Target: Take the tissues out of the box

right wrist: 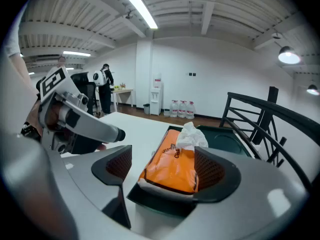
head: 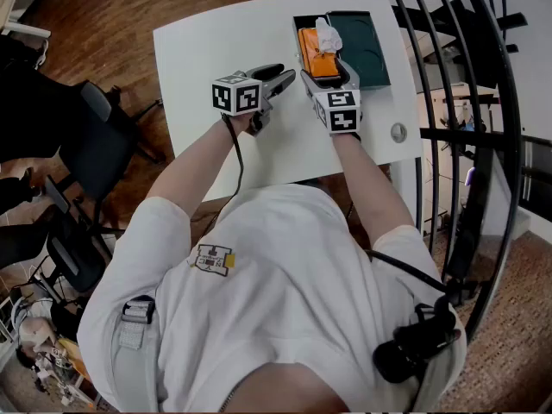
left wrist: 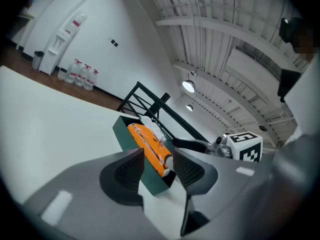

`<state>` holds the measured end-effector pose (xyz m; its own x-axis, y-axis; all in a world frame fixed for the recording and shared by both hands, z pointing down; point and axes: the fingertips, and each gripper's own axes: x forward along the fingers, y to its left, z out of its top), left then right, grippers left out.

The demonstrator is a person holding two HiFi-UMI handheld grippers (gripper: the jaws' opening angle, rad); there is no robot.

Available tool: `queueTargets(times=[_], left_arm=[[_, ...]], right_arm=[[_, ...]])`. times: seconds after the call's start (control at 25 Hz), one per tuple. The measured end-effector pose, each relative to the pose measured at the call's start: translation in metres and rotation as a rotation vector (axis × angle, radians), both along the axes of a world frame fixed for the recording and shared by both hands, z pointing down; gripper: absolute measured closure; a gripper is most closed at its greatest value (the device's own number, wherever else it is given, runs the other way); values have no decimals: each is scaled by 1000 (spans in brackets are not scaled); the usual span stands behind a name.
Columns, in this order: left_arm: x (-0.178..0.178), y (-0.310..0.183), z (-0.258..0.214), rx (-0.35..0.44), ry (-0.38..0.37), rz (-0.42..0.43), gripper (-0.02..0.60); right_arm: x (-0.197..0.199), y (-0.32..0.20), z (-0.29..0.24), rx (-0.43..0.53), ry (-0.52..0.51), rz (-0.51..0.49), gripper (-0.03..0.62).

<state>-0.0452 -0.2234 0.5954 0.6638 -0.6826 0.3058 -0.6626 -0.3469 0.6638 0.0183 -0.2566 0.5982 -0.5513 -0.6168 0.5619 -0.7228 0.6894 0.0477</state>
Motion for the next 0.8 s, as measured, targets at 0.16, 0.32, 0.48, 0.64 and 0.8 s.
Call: queueTargets(times=[0.16,0.32,0.48,0.64,0.8], left_arm=[[-5,-34,0,-11,42,-4,397],[1,-48,2,-26,103,10,376],[17,-49,4,-50,196,40,373],[25,-48,8,-71,240,46,373],[28,-46,7,-69,266,62,373]], right_arm=[[-4,-24,19,-56,89,29,194],[-2,-31,35,-127,166,93,194],[5,-36,47,-198,217,159,204],[0,-34,50,-249,217,143,285],[7,-36,47,-239,209,144,347]])
